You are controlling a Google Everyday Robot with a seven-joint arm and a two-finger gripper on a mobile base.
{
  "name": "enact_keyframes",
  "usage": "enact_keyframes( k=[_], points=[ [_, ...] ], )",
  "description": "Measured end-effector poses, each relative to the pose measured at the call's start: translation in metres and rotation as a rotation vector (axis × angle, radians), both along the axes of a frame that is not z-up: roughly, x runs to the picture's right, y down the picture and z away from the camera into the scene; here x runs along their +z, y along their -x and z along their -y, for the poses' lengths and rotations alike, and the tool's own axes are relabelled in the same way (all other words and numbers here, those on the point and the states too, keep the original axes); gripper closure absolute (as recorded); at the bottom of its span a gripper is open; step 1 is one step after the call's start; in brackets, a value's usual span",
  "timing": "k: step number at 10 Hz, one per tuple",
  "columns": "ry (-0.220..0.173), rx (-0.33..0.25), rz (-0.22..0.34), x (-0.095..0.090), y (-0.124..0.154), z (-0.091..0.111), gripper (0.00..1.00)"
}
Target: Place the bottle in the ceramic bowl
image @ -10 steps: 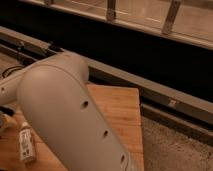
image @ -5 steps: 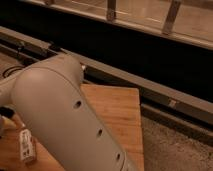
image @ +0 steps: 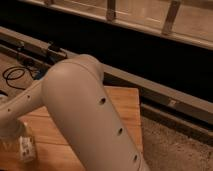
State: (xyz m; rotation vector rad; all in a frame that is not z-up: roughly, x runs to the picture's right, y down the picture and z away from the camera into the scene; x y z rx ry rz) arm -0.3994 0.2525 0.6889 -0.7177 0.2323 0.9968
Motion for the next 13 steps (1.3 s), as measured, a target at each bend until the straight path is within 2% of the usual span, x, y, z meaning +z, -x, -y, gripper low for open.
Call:
enact_keyframes(
  k=[1, 3, 6, 8, 10, 13],
  points=[
    [0.014, 0.028, 0.001, 0.002, -0.004, -0.008, 0.35],
    [0.032, 0.048, 0.016, 0.008, 0.005, -0.017, 0.35],
    [0.072, 0.017, 0.053, 0.018, 0.039, -0.030, 0.35],
    [0.103, -0.007, 0.072, 0.033, 0.062, -0.039, 0.35],
    [0.118, -0.010, 0.063, 0.048, 0.063, -0.041, 0.35],
    [0.131, 0.000, 0.058, 0.055, 0.059, -0.040, 0.35]
  ],
)
